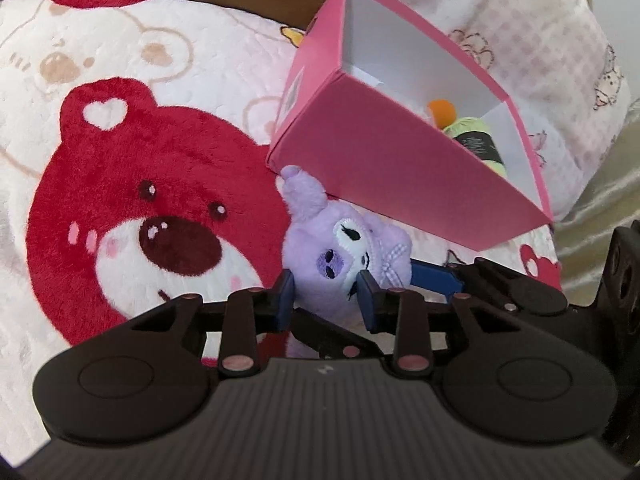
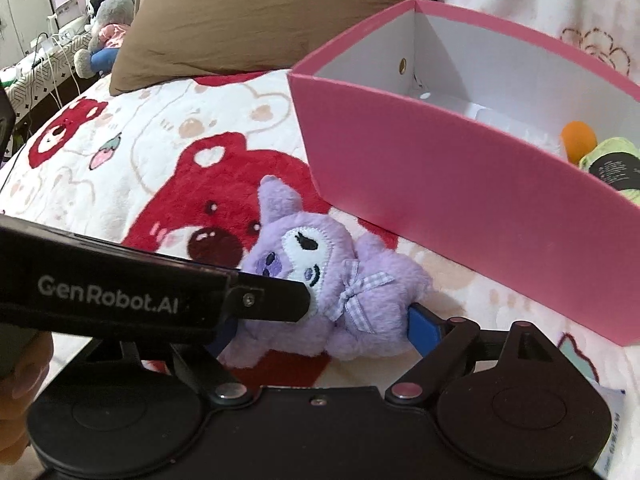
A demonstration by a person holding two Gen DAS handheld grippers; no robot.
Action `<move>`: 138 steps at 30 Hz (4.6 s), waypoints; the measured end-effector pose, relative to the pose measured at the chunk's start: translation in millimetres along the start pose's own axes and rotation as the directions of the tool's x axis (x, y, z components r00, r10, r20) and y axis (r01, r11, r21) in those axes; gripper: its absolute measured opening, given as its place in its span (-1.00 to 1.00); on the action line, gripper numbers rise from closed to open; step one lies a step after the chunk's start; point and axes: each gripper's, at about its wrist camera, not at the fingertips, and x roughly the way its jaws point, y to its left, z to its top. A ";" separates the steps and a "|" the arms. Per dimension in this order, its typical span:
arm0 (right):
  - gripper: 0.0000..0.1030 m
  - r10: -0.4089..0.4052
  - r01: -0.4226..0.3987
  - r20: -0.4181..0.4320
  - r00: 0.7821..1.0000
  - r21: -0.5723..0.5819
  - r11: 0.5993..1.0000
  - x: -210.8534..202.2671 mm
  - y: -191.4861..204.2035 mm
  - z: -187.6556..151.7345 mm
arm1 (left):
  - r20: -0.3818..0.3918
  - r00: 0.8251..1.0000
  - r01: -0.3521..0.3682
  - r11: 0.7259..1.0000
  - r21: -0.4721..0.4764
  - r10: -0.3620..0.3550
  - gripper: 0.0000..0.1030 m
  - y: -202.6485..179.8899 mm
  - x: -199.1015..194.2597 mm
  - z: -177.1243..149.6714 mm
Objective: Organize objects
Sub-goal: 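Close the left gripper on the purple plush toy's head, then lift the plush toy with the left gripper and carry it over the pink box, then lower the plush toy into the box and open the left gripper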
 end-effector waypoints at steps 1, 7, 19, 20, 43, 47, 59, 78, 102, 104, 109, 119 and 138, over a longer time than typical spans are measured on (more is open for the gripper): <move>0.79 0.001 -0.001 -0.001 1.000 -0.002 1.000 -3.6 1.1 0.0 | -0.002 1.000 0.006 1.000 -0.001 -0.006 -0.37 -1.1 -2.7 0.3; 0.86 -0.004 0.004 -0.004 1.000 -0.023 1.000 -23.4 7.2 2.3 | -0.009 0.999 0.033 0.999 0.021 -0.033 -0.36 -10.0 -19.9 1.0; 0.90 0.052 -0.052 0.021 0.998 -0.037 0.998 -70.8 23.6 6.1 | -0.049 0.998 0.045 0.996 0.083 -0.041 -0.36 -29.0 -68.7 3.5; 0.90 0.056 -0.055 0.023 0.998 -0.034 0.998 -73.8 24.2 6.6 | -0.049 0.998 0.043 0.995 0.089 -0.039 -0.36 -31.4 -71.7 3.3; 0.91 0.061 -0.056 0.131 0.990 -0.038 0.998 -151.2 20.0 12.7 | 0.002 1.000 0.024 0.980 0.197 -0.025 -0.32 -97.8 -121.0 2.3; 0.91 0.058 -0.053 0.138 0.989 -0.039 0.998 -157.8 17.9 15.7 | 0.003 0.999 0.033 0.980 0.194 -0.035 -0.32 -103.3 -124.9 8.3; 0.91 0.026 -0.010 0.196 0.980 -0.083 0.997 -185.1 15.9 32.1 | 0.056 0.997 0.030 0.954 0.300 -0.049 -0.31 -140.2 -145.2 41.3; 0.77 0.006 -0.004 0.293 0.956 -0.009 1.000 -179.3 -48.8 98.8 | 0.073 0.995 0.047 0.979 0.198 -0.063 -0.29 -150.6 -94.4 124.2; 0.10 0.127 -0.127 0.011 0.992 0.178 0.976 -33.5 -134.1 98.6 | -0.128 0.972 -0.176 0.972 0.156 0.197 -0.26 -103.6 62.8 133.9; 0.04 0.131 -0.123 -0.031 0.991 0.191 0.974 -23.3 -136.6 96.5 | -0.160 0.964 -0.190 0.970 0.154 0.214 -0.26 -101.9 72.3 135.1; -0.06 0.163 -0.144 -0.065 0.984 0.237 0.961 -7.3 -146.8 95.9 | -0.169 0.957 -0.212 0.966 0.144 0.236 -0.26 -95.6 81.2 137.2; -0.13 0.174 -0.131 -0.110 0.979 0.317 0.939 16.8 -155.4 93.5 | -0.186 0.940 -0.256 0.952 0.167 0.285 -0.22 -95.6 100.7 136.4; -0.17 0.120 -0.079 -0.116 0.986 0.307 0.949 22.7 -155.7 92.6 | -0.111 0.962 -0.207 0.934 0.292 0.248 -0.33 -108.3 85.1 134.2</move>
